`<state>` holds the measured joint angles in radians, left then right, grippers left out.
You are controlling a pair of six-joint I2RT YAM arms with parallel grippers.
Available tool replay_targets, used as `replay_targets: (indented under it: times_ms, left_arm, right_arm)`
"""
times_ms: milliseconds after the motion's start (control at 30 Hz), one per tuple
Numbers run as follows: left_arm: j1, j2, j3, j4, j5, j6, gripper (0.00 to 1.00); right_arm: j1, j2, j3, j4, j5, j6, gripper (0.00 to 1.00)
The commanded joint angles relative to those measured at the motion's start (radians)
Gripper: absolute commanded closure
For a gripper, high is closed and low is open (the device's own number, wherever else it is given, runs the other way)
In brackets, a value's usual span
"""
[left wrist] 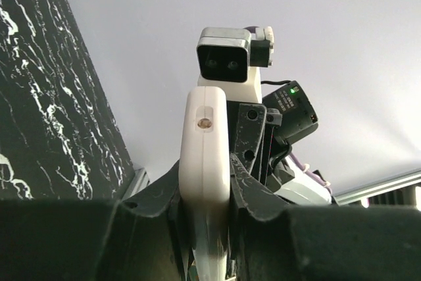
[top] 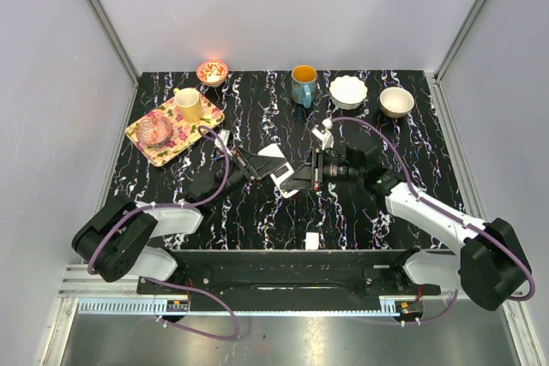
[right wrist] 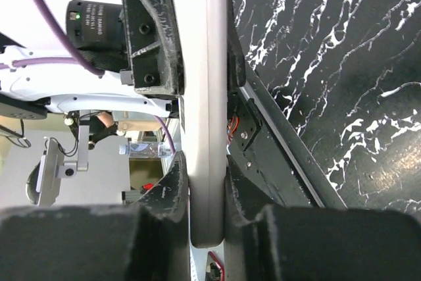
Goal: Load the batteries into the remote control
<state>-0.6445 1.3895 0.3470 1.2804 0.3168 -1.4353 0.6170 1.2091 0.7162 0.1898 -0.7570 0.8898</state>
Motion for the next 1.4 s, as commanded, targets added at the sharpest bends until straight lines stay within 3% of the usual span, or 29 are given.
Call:
replay_targets:
  times_ms: [0, 33, 67, 233, 533, 900, 1000, 1267, 1367]
  left_arm:
    - [0.009, 0.002, 0.027, 0.103, -0.010, 0.036, 0.92]
    - [0.009, 0.011, 0.033, 0.105, 0.001, 0.035, 0.80]
    - [0.009, 0.019, 0.041, 0.108, 0.016, 0.032, 0.75]
    - [0.008, 0.086, 0.066, 0.215, 0.094, -0.017, 0.62]
    - [-0.003, 0.077, 0.057, 0.221, 0.125, -0.013, 0.61]
    - [-0.050, 0.092, 0.055, 0.264, 0.108, -0.016, 0.54]
    - [-0.060, 0.106, 0.061, 0.276, 0.102, -0.022, 0.58]
    - [-0.066, 0.144, 0.049, 0.347, 0.082, -0.050, 1.00]
    - [-0.064, 0.143, 0.040, 0.350, 0.068, -0.050, 1.00]
  right_arm:
    - [-0.003, -0.010, 0.000, 0.033, -0.028, 0.014, 1.00]
    - [-0.003, -0.002, 0.000, 0.033, -0.039, 0.011, 1.00]
    - [-0.003, 0.001, 0.003, 0.033, -0.044, 0.009, 1.00]
    - [-0.010, 0.006, 0.031, -0.003, -0.061, -0.021, 1.00]
    - [-0.034, 0.003, 0.045, -0.032, -0.067, -0.046, 1.00]
    - [-0.048, 0.010, -0.011, 0.122, -0.093, 0.043, 1.00]
    - [-0.048, 0.017, -0.015, 0.138, -0.096, 0.052, 1.00]
    - [-0.056, 0.020, -0.037, 0.177, -0.116, 0.075, 1.00]
    - [-0.063, 0.014, -0.043, 0.174, -0.133, 0.075, 0.98]
